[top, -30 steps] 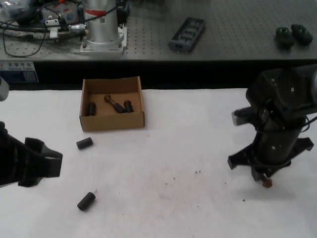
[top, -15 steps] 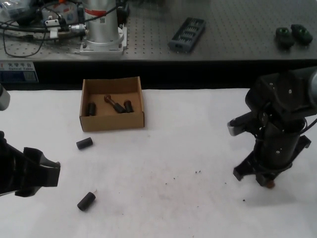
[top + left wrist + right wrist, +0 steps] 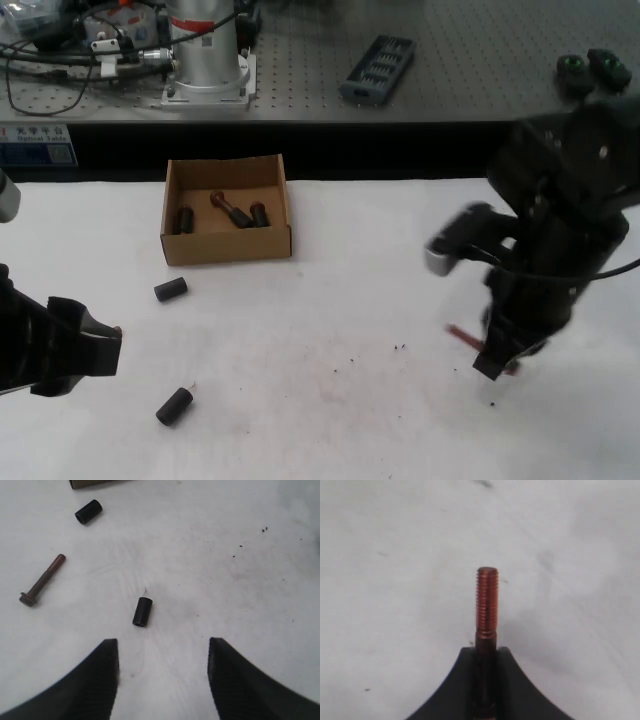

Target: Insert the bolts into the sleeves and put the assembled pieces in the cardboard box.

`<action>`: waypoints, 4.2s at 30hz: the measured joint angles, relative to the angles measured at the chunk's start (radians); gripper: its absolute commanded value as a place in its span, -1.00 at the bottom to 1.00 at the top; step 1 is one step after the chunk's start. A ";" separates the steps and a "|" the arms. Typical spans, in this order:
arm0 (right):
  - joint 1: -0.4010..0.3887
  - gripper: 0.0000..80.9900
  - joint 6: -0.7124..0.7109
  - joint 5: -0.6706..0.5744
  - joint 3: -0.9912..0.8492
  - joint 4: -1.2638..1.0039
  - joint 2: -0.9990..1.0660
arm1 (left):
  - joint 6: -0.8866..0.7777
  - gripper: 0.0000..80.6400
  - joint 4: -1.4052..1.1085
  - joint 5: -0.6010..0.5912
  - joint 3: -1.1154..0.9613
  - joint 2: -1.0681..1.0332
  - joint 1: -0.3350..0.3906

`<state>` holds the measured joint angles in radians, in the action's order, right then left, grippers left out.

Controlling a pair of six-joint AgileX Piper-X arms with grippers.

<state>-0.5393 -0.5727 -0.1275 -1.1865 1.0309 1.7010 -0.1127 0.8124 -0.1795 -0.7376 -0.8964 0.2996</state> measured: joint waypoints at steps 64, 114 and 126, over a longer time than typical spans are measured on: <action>-0.236 -0.11 1.962 -0.123 0.301 -0.447 -0.059 | 0.000 -0.01 -0.041 0.000 0.000 0.086 0.000; -0.143 -0.40 1.817 -0.062 0.407 -0.386 -0.096 | 0.000 -0.01 -0.040 0.000 0.000 0.087 0.000; -0.121 -0.40 1.814 -0.064 0.409 -0.453 -0.096 | 0.000 -0.01 -0.040 0.000 0.000 0.087 0.000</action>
<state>-0.6601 1.2411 -0.1916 -0.7775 0.5775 1.6050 -0.1127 0.7729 -0.1795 -0.7376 -0.8095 0.2996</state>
